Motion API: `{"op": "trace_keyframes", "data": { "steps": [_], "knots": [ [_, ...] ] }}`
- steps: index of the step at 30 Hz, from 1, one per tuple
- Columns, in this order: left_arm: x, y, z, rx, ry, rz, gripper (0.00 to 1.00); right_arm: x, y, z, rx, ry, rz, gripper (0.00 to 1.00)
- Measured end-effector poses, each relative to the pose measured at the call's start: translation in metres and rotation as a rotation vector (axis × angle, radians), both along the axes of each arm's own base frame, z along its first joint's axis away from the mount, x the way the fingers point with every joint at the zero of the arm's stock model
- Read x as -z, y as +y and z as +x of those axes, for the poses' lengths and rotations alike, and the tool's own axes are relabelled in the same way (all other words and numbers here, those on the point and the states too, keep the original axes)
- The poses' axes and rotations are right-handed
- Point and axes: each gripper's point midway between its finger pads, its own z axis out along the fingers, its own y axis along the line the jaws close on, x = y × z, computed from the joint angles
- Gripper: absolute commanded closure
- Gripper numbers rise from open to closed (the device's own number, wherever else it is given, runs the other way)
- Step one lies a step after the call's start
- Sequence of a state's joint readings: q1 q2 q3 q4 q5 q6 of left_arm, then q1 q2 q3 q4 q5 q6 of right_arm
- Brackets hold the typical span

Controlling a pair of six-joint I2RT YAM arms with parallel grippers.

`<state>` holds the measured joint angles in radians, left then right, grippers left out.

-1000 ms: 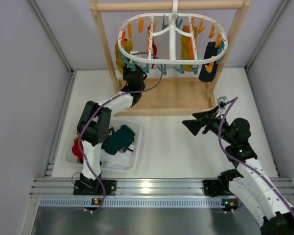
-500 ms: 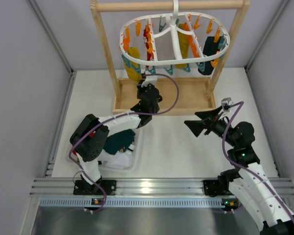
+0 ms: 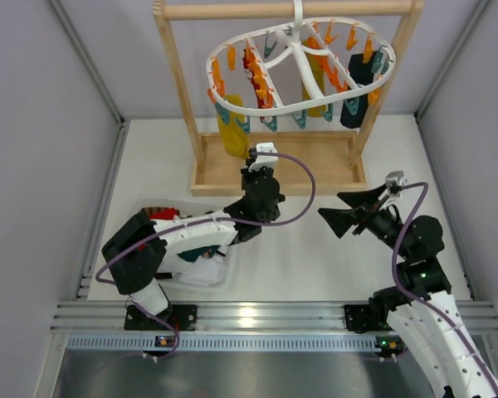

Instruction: Remove the socks clipped to the hanger

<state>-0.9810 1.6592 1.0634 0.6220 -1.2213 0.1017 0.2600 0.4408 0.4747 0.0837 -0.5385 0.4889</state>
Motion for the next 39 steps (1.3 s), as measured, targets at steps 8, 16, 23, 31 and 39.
{"op": "trace_keyframes", "data": {
  "steps": [8,16,23,31,39],
  "knots": [
    [0.004,-0.024,-0.029,0.057,0.006,0.009,1.00,-0.033,-0.011,-0.020,0.036,-0.069,-0.005,0.01],
    [0.002,-0.060,-0.055,0.143,0.006,0.021,1.00,-0.047,-0.023,-0.035,0.086,-0.077,-0.023,0.01],
    [-0.001,-0.106,-0.072,0.227,0.003,0.058,1.00,-0.071,-0.042,-0.044,0.179,-0.101,-0.054,0.01],
    [-0.013,-0.140,-0.064,0.265,-0.014,0.078,1.00,-0.113,-0.079,-0.041,0.387,-0.106,-0.120,0.00],
    [-0.009,-0.187,-0.052,0.319,-0.025,0.162,1.00,-0.154,-0.115,-0.037,0.585,-0.100,-0.179,0.03]
  ]
}}
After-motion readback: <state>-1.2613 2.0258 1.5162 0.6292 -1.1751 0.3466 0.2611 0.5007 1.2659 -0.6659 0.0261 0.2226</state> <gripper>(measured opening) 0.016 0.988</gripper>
